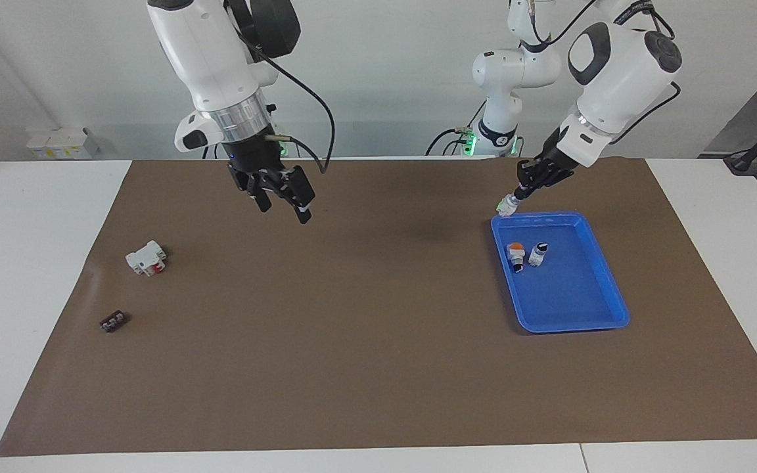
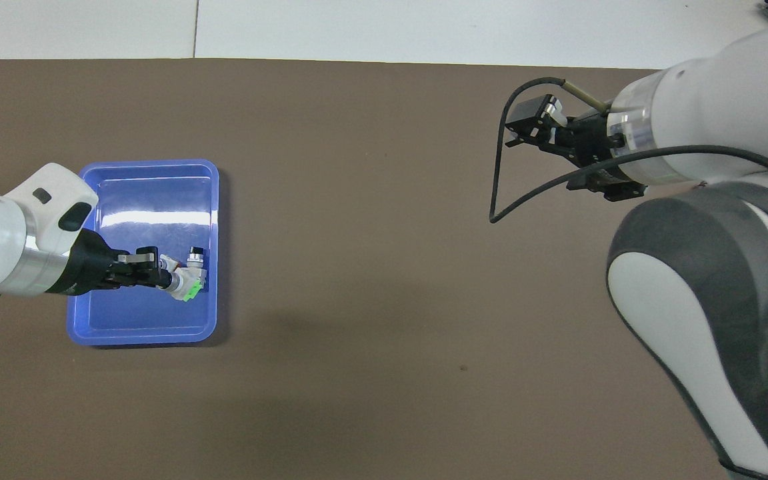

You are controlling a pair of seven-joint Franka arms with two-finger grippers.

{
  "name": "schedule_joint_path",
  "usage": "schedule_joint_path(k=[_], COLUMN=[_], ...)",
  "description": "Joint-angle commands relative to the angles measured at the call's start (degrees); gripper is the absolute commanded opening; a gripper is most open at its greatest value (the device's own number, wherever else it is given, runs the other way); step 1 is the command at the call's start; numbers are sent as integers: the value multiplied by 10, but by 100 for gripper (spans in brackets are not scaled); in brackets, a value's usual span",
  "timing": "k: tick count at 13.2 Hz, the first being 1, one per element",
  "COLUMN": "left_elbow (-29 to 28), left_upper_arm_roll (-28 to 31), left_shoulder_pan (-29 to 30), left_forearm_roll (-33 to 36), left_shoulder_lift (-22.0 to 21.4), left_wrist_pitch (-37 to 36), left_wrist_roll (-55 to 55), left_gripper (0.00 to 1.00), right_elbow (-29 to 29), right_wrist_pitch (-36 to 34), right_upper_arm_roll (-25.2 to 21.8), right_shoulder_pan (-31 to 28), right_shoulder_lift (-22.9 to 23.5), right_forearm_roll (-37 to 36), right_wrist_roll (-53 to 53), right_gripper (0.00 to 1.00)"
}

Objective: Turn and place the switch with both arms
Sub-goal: 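Lower the switch into the blue tray with the left gripper and release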

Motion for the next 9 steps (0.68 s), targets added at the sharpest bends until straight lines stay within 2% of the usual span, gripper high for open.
schedule_joint_path(k=[1, 3, 4, 7, 9], left_elbow=[-65, -91, -92, -80, -70], left_upper_arm_roll=[-5, -5, -5, -5, -6], left_shoulder_pan=[20, 25, 27, 47, 64], left_forearm_roll=[42, 80, 89, 111, 130], left_shoulder_lift=[-25, -20, -6, 49, 77], left_wrist_pitch=[7, 8, 8, 28, 62], left_wrist_roll=[68, 101, 102, 102, 108], left_gripper=[0, 0, 0, 0, 0], right_elbow=[-13, -12, -12, -16, -56], right_wrist_pitch=[-66, -101, -104, -134, -147], right_upper_arm_roll=[3, -24, -64, -124, -155], right_shoulder_pan=[-20, 1, 24, 35, 36], right_shoulder_lift=[-29, -39, -43, -60, -89], right_forearm_roll=[-45, -82, -82, -76, -69], right_wrist_roll=[-100, -148, -169, -267, -318], right_gripper=[100, 100, 100, 100, 100])
